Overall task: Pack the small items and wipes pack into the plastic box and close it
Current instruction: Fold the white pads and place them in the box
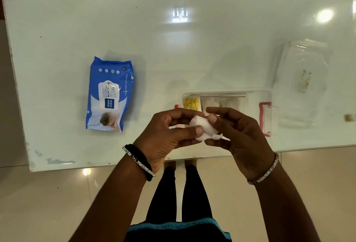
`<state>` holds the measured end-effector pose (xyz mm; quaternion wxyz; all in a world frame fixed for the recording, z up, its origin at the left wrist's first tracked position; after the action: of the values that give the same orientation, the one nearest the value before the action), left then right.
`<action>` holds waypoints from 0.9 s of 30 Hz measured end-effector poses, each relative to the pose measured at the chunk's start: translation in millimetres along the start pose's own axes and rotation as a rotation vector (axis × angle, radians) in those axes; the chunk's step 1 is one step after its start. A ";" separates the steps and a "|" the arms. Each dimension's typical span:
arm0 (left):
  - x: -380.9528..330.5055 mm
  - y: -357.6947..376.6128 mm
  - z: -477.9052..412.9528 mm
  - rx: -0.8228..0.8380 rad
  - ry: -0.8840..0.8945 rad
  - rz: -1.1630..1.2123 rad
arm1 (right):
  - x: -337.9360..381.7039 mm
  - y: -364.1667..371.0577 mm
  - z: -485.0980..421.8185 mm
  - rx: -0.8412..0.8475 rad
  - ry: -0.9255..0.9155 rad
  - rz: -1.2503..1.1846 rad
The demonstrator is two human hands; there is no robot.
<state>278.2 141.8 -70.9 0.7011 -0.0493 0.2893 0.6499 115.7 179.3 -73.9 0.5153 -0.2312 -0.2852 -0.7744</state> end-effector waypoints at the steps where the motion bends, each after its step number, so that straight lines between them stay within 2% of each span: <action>1: 0.7 3.3 -0.5 0.002 -0.014 0.009 | -0.4 -3.4 0.5 0.007 -0.013 -0.002; 6: 6.8 16.9 -6.9 -0.067 -0.151 0.058 | -3.2 -23.7 3.4 0.003 -0.104 0.001; 11: 11.8 27.0 -11.9 -0.118 -0.132 0.046 | -6.7 -39.1 6.7 -0.016 -0.109 0.023; 16: 17.0 39.3 -15.8 -0.079 -0.069 -0.042 | -10.0 -52.5 12.0 0.014 0.014 -0.121; 21: 27.3 51.0 -16.8 -0.078 -0.009 -0.258 | -18.6 -68.2 13.8 0.071 0.122 0.044; 23: 29.6 51.2 -17.9 -0.159 0.032 -0.356 | -19.6 -77.7 14.4 0.041 0.121 0.099; 27: 26.0 45.8 -16.5 -0.438 0.227 -0.586 | -17.0 -106.6 10.7 -0.178 0.028 0.412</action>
<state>229.2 164.4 -82.6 0.7934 -0.3502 0.1934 0.4589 23.4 230.5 -98.9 0.6442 -0.3181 -0.1552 -0.6780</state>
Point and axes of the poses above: each hand's wrist, its own z-axis away from the middle knuckle, its own y-axis out of the palm, x = y × z, the point moved 4 cm from there along -z, towards the middle knuckle, and after that the axes turned 1 degree about -y, right-handed, at the moved point
